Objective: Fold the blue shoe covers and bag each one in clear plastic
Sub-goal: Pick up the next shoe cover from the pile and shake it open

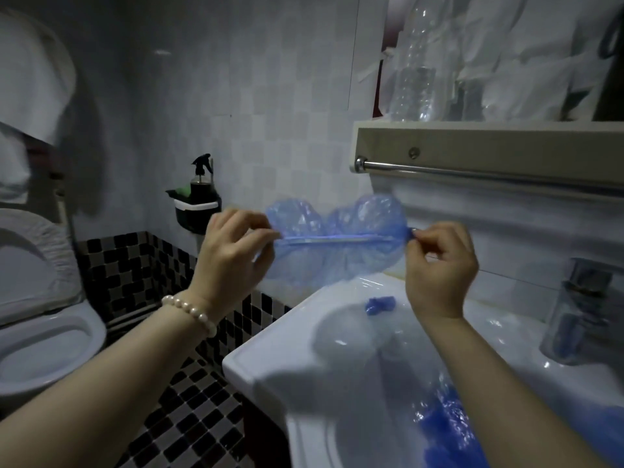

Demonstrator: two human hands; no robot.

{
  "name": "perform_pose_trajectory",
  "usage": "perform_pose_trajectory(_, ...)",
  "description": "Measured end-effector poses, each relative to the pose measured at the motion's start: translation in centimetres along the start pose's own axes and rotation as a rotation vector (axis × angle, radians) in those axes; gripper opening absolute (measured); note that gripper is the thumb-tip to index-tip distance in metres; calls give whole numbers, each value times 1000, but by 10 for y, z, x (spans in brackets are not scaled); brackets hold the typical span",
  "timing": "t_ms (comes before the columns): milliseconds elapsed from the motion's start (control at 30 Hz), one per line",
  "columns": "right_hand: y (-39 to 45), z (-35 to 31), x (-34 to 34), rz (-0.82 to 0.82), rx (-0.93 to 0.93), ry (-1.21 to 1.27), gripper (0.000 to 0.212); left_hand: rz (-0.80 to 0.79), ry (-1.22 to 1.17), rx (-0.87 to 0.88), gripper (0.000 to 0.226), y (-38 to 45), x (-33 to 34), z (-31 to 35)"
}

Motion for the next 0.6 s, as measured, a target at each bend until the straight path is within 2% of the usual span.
perform_pose_trajectory(33, 0, -1, 1, -10, -85, 15, 12, 14, 0, 62, 9, 0, -1, 5)
perform_pose_trajectory(67, -6, 2, 2, -90, -144, 11, 13, -42, -10, 118, 13, -6, 1, 9)
perform_pose_trajectory(133, -30, 16, 7, -360, -214, -48, 14, -258, -34, 207, 23, -34, 12, 13)
perform_pose_trajectory(233, -75, 42, 3, -713, -218, -192, 7, -623, -42, 194, 21, -81, 26, 17)
perform_pose_trajectory(267, -86, 50, 2, -793, -186, -233, 6, -723, -32, 163, 19, -91, 28, 18)
perform_pose_trajectory(333, -97, 60, 3, -973, -32, -312, 18, -849, -31, 92, 21, -104, 30, 18)
perform_pose_trajectory(400, -102, 66, 6, -1172, 276, -303, 23, -935, -22, 46, 16, -108, 30, 16)
perform_pose_trajectory(433, -104, 68, 7, -1185, 444, -250, 25, -970, -15, 39, 17, -110, 31, 16)
perform_pose_trajectory(500, -104, 70, 7, -1075, 669, -163, 29, -1037, -12, 39, 27, -113, 33, 18)
perform_pose_trajectory(600, -106, 72, 3, -873, 827, -90, 31, -1092, 11, 36, 32, -114, 32, 19)
Point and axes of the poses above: each hand's wrist, its own y-axis towards the middle knuckle, its own x-axis out of the palm, z = x × y, the point moved 4 cm from there along y, towards the middle knuckle, and after that the axes turned 9 degrees about z, right-handed, at the moved point
